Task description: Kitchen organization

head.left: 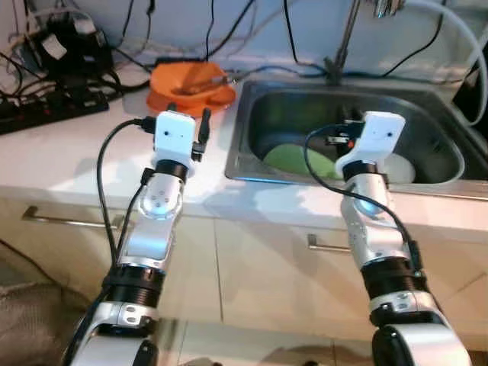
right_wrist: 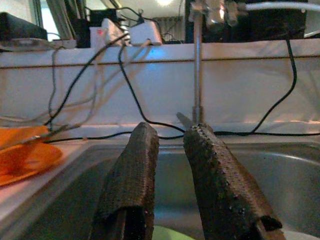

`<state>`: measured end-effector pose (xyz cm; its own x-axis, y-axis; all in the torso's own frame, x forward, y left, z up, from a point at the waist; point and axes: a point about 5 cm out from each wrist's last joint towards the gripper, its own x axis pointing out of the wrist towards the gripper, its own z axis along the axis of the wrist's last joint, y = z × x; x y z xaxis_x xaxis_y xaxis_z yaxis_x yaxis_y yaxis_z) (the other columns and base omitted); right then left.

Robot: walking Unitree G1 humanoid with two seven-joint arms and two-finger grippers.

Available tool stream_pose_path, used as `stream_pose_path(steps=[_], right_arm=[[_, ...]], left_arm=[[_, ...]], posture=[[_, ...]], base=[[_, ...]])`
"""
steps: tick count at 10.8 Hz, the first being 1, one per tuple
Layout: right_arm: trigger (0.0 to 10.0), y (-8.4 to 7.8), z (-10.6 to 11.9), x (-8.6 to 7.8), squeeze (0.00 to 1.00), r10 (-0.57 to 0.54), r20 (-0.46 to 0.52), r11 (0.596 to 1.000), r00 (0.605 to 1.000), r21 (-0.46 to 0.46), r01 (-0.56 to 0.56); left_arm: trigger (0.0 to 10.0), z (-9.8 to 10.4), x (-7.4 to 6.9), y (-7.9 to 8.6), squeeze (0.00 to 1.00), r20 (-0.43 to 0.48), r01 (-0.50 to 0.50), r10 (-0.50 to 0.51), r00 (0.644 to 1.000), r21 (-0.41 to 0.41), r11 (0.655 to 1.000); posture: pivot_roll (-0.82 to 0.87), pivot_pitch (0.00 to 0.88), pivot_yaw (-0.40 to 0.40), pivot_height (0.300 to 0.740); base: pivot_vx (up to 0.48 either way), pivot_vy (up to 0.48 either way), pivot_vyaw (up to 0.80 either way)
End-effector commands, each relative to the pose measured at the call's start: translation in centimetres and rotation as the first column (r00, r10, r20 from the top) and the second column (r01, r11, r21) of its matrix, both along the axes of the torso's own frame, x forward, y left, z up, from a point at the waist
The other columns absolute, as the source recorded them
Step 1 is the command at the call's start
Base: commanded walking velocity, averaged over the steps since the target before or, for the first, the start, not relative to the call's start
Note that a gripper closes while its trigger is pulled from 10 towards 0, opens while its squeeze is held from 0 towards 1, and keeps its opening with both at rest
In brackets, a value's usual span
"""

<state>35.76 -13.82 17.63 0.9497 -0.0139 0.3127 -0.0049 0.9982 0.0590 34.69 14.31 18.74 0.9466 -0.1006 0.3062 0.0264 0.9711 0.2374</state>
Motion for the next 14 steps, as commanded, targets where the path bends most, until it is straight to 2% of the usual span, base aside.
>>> stream_pose_path(steps=[1, 9, 11, 14], right_arm=[[10.0, -0.12, 0.60, -0.04, 0.00, -0.003, 0.018, 1.000, 1.000, 0.000, 0.003], [10.0, -0.29, 0.48, -0.01, 0.00, -0.002, 0.002, 1.000, 1.000, 0.029, 0.002], [10.0, -0.23, 0.43, -0.01, 0.00, 0.005, -0.002, 0.999, 1.000, 0.036, -0.005], [10.0, -0.20, 0.39, -0.06, 0.00, -0.003, 0.000, 1.000, 1.000, 0.018, 0.003]], left_arm=[[10.0, 0.24, 0.11, -0.22, 0.00, 0.004, 0.002, -0.002, 1.000, -0.006, 1.000], [10.0, 0.32, 0.24, -0.14, 0.00, -0.002, -0.003, 0.003, 1.000, 0.001, 1.000], [10.0, 0.26, 0.18, -0.36, 0.00, -0.003, 0.001, -0.001, 1.000, 0.003, 1.000], [10.0, 0.31, 0.17, -0.35, 0.00, -0.002, 0.000, 0.000, 1.000, 0.005, 1.000]], posture=[[0.09, 0.016, 0.019, 0.740], [0.10, 0.019, 0.024, 0.740], [0.10, 0.018, 0.025, 0.740], [0.10, 0.021, 0.025, 0.740]], base=[[0.000, 0.000, 0.00], [0.000, 0.313, 0.00], [0.000, 0.480, -0.80], [0.000, 0.363, 0.00]])
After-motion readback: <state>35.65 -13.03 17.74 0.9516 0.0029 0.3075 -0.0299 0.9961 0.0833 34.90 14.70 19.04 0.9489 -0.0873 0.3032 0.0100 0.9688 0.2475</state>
